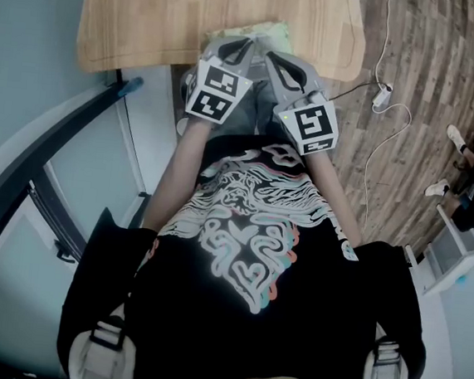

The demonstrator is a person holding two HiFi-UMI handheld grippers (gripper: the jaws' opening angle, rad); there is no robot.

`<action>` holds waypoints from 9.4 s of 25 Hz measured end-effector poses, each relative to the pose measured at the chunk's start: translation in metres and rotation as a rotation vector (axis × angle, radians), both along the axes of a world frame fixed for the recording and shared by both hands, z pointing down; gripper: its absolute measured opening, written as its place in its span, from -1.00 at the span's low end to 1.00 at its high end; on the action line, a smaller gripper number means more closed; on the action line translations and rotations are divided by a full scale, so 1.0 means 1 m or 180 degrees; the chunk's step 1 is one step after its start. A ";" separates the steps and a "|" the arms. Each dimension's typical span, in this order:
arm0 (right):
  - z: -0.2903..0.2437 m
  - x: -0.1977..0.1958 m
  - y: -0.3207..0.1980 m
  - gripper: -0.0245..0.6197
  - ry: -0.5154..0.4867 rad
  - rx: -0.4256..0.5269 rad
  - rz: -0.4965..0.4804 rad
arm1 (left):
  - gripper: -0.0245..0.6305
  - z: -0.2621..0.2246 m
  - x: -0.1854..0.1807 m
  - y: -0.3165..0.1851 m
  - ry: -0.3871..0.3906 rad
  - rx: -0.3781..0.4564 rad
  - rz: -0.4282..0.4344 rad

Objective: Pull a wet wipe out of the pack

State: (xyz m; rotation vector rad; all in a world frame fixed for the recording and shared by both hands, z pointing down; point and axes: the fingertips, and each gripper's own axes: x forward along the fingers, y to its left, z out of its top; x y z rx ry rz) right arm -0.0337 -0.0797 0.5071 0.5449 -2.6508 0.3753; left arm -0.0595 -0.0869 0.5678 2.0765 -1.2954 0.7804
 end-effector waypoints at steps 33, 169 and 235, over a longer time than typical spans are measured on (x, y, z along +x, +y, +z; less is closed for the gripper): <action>0.047 -0.046 0.021 -0.75 0.1097 0.0333 -0.0899 | -0.93 -0.026 -0.017 0.007 0.0661 -0.0096 -0.0342; 0.042 -0.035 0.008 -0.87 0.0978 0.0062 -0.0893 | -0.93 -0.065 -0.168 0.028 0.0465 0.0062 -0.1403; -0.082 -0.052 -0.026 -0.88 -0.0130 0.0632 -0.0478 | -0.95 -0.129 -0.119 -0.004 0.0518 0.1209 -0.0956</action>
